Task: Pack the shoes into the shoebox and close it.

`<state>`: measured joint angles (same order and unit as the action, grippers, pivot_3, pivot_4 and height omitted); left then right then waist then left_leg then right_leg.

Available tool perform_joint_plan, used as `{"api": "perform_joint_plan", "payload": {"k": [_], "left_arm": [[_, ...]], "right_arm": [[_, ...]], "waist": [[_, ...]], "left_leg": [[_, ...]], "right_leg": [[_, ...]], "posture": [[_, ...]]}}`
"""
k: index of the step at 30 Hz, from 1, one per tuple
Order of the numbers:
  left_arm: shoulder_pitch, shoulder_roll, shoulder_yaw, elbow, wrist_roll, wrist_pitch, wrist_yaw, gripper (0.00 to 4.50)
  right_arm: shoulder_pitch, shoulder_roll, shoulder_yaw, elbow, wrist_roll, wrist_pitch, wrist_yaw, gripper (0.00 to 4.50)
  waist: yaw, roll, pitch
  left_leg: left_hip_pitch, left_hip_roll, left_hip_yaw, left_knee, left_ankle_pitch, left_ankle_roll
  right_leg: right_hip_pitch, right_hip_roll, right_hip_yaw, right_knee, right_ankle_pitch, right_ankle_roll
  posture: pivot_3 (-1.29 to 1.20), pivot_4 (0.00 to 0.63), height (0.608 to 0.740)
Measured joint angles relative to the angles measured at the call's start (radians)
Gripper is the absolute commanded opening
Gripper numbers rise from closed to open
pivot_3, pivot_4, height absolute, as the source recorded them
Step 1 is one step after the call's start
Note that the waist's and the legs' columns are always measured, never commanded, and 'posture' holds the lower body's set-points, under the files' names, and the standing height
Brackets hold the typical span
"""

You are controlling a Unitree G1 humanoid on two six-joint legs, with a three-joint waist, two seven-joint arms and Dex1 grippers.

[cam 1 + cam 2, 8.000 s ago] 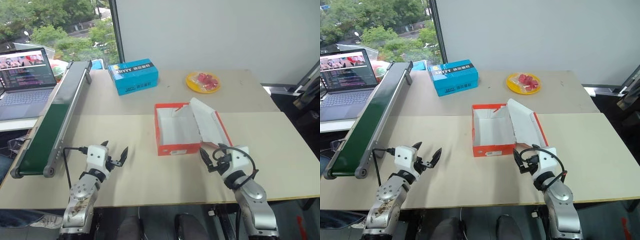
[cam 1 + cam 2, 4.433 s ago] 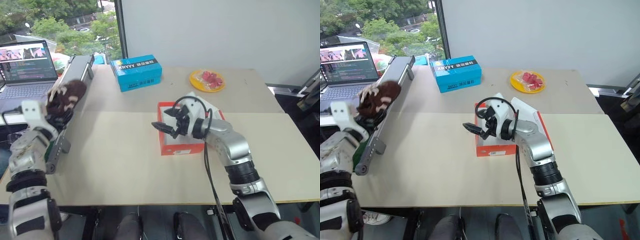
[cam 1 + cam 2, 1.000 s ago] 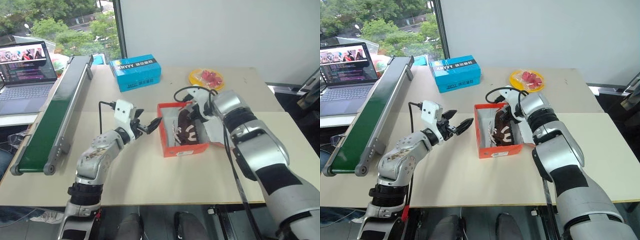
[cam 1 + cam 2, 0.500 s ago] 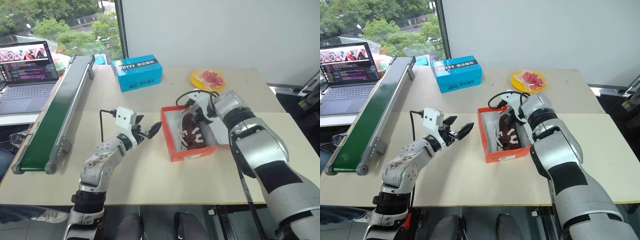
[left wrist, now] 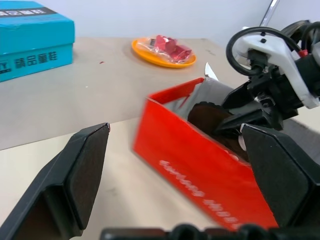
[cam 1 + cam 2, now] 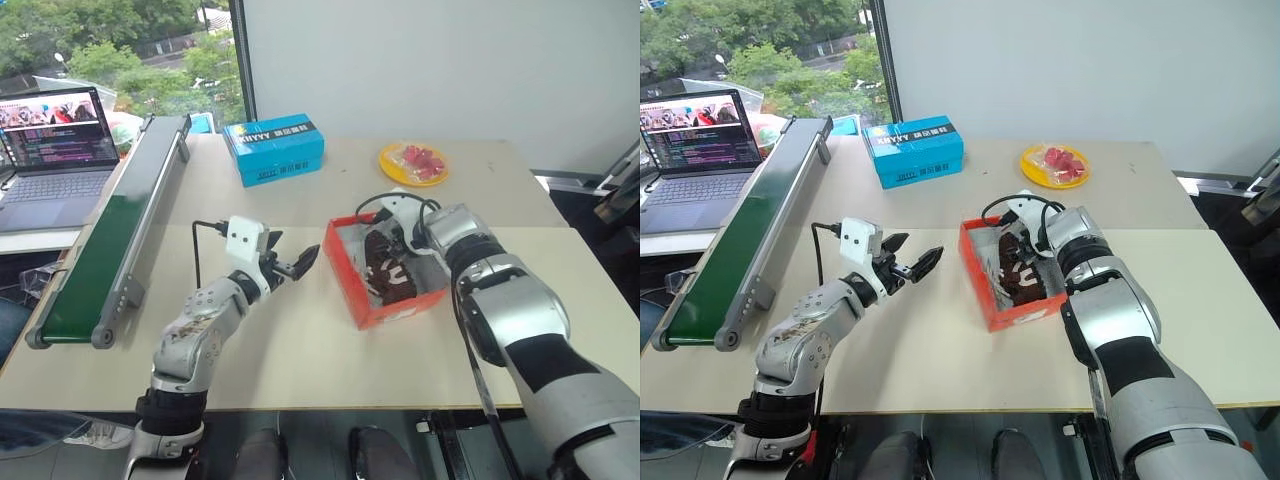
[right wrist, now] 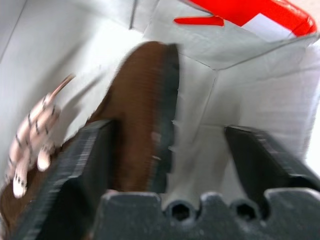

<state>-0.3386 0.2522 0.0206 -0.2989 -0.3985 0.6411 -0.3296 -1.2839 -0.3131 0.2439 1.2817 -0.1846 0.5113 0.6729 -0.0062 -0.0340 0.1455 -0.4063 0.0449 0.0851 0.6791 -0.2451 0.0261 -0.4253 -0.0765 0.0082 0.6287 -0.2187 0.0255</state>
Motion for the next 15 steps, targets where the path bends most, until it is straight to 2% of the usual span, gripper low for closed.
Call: {"api": "perform_joint_plan", "payload": {"k": [3,6,10,11,13,15], "left_arm": [[0.002,0.019,0.033,-0.001,0.0,0.001,0.011,4.5],[0.003,0.032,0.065,-0.001,0.001,0.002,0.03,4.5],[0.005,0.039,0.082,-0.002,0.003,0.002,0.045,4.5],[0.006,0.043,0.084,-0.003,0.006,0.002,0.049,4.5],[0.008,0.054,0.094,-0.006,0.013,0.002,0.061,4.5],[0.01,0.059,0.109,-0.008,0.02,0.002,0.074,4.5]], "right_arm": [[-0.008,-0.01,-0.028,-0.028,0.014,0.061,0.009,4.44],[-0.019,-0.038,-0.072,-0.147,0.055,0.174,0.055,4.44],[0.026,-0.086,-0.121,-0.46,0.114,0.294,0.093,4.44],[0.087,-0.101,-0.148,-0.615,0.141,0.306,0.095,4.44],[0.18,-0.109,-0.16,-0.787,0.164,0.295,0.089,4.44],[0.241,-0.107,-0.161,-0.875,0.175,0.286,0.082,4.44]], "waist": [[-0.002,0.001,0.0],[-0.006,0.002,0.001],[-0.006,0.002,0.001],[-0.006,0.002,0.001],[-0.005,0.002,0.001],[-0.005,0.002,0.001]], "left_leg": [[-0.002,0.0,-0.001,0.0,0.0,0.0],[-0.004,0.001,-0.003,0.0,0.0,0.0],[-0.007,0.001,-0.005,-0.001,0.0,0.0],[-0.007,0.001,-0.006,-0.001,0.0,0.0],[-0.008,0.0,-0.006,0.0,0.0,0.0],[-0.008,0.0,-0.004,0.0,0.0,0.0]], "right_leg": [[-0.002,0.0,0.0,0.0,0.0,0.0],[-0.005,0.0,0.001,0.001,0.0,0.0],[-0.007,0.0,0.0,0.001,0.0,0.0],[-0.007,0.0,0.0,0.001,0.0,0.0],[-0.007,0.0,0.0,0.001,0.0,0.0],[-0.009,0.0,0.002,0.001,0.0,0.001]], "posture": [[0.0,0.15,0.74],[0.0,0.15,0.74],[0.0,0.15,0.74],[0.0,0.15,0.74],[0.0,0.15,0.74],[0.0,0.15,0.74]]}}
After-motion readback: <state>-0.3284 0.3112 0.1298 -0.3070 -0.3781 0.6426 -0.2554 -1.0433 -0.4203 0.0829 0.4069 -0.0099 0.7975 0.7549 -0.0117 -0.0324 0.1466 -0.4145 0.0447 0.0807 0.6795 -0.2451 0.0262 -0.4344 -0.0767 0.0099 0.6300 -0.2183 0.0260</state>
